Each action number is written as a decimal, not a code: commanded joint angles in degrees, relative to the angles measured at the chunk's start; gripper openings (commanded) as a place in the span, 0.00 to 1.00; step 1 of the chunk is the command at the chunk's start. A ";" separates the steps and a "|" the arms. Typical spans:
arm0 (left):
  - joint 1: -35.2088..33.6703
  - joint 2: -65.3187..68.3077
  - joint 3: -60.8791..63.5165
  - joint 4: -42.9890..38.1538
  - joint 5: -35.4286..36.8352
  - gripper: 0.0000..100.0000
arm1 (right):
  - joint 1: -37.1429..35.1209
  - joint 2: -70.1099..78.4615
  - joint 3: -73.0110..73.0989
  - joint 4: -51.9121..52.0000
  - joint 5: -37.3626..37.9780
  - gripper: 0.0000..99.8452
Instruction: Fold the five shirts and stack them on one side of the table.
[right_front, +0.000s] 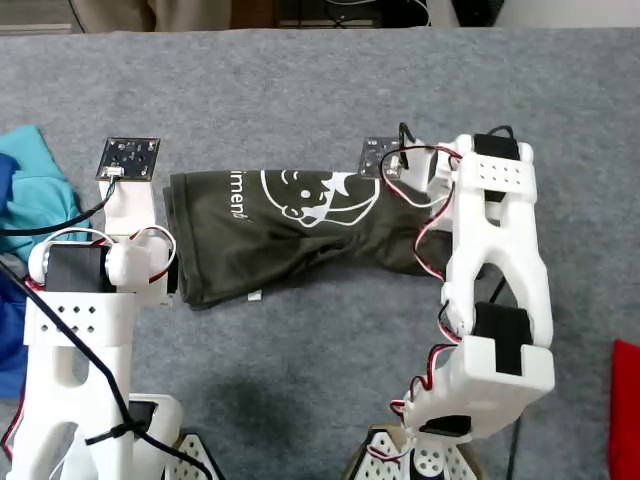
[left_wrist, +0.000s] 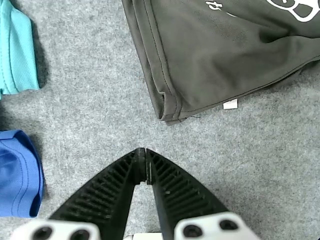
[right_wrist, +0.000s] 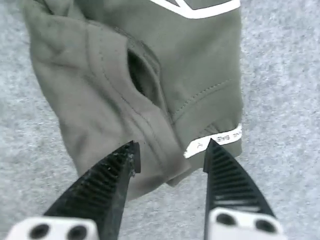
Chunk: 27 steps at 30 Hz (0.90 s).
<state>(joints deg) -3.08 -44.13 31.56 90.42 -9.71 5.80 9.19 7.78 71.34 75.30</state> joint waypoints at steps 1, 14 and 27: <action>0.53 0.13 -0.26 -0.26 -0.26 0.02 | 1.01 -0.04 -2.86 1.41 -3.34 0.23; 15.91 0.31 0.00 -2.99 3.08 0.02 | 3.12 -17.63 2.59 7.47 -11.96 0.01; 18.64 20.09 4.66 -20.22 6.86 0.02 | -1.10 4.53 -5.93 -5.27 -30.51 0.01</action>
<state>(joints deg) 14.86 -27.60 39.03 72.92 -3.30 6.33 10.24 7.96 67.03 47.96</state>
